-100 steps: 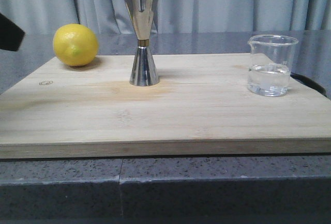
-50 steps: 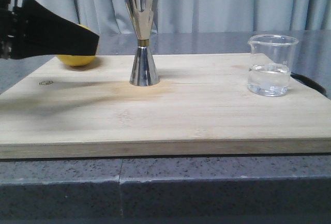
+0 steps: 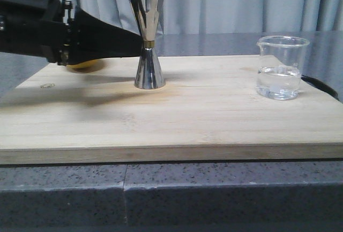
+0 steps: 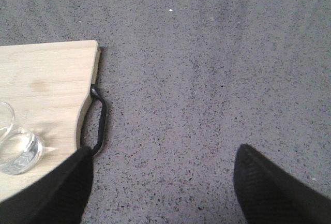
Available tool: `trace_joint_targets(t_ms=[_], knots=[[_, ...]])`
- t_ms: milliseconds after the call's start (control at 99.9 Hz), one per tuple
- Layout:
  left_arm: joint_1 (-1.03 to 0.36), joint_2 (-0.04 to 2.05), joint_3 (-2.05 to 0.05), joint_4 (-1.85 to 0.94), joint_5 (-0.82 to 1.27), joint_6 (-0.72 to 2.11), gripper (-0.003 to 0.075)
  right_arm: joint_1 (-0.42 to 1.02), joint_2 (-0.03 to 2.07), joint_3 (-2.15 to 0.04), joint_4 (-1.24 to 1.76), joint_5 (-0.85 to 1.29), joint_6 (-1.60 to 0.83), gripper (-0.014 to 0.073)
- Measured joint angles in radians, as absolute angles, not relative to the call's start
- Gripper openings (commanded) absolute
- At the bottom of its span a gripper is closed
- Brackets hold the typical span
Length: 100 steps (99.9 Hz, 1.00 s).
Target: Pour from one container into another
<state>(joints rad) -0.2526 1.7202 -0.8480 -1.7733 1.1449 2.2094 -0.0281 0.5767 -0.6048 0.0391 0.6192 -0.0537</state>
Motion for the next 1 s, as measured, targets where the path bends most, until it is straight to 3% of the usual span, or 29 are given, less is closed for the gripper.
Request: trace_joint_targets(t_ms=[641, 1001], knots=[[-0.320, 1.772, -0.990, -1.773, 1.155, 2.209, 0.0385, -0.028, 0.577, -0.605, 0.039, 0.619, -0.054, 0.0492], [-0.320, 1.772, -0.990, -1.773, 1.155, 2.209, 0.0253, -0.028, 0.577, -0.605, 0.039, 0.619, -0.054, 0.0492]])
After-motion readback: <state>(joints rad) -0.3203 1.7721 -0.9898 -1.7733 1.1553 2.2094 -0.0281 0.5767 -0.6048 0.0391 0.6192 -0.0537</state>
